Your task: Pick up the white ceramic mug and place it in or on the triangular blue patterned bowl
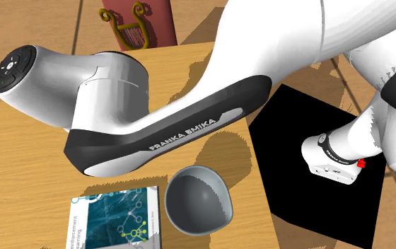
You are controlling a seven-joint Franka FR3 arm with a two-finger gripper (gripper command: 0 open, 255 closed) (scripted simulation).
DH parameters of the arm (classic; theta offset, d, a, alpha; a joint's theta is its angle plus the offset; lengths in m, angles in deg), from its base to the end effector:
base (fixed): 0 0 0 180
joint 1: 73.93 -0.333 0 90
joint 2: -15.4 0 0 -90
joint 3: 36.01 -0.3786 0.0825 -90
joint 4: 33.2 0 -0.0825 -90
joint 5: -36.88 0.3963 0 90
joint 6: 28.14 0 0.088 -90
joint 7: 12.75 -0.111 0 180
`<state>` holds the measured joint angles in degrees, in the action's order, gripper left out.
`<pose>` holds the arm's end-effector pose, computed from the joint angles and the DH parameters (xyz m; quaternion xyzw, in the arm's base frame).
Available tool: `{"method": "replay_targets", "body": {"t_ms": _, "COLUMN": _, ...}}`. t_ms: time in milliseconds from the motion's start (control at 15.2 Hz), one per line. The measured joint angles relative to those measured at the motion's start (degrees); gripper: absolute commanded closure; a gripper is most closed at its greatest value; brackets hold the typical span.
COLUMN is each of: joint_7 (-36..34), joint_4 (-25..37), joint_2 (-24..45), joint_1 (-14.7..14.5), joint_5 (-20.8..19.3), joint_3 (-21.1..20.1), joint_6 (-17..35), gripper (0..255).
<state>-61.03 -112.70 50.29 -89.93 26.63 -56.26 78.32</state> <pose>0.6458 0.3819 0.4048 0.9936 -0.0992 -0.0486 0.0216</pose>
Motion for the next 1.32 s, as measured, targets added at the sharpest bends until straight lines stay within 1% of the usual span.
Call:
{"method": "replay_targets", "body": {"t_ms": 396, "joint_7": 0.26, "joint_4": 2.16, "joint_2": -1.54, "joint_1": 0.03, "joint_5": 0.51, "joint_3": -0.31, "joint_6": -3.62, "gripper": 255}}
{"method": "replay_targets", "body": {"t_ms": 1056, "joint_7": 0.53, "joint_4": 9.05, "joint_2": -2.01, "joint_1": -0.67, "joint_5": 0.83, "joint_3": -0.57, "joint_6": -10.87, "gripper": 255}}
{"method": "replay_targets", "body": {"t_ms": 1320, "joint_7": 0.59, "joint_4": 12.95, "joint_2": -1.64, "joint_1": -1.21, "joint_5": 0.78, "joint_3": -0.6, "joint_6": -14.34, "gripper": 255}}
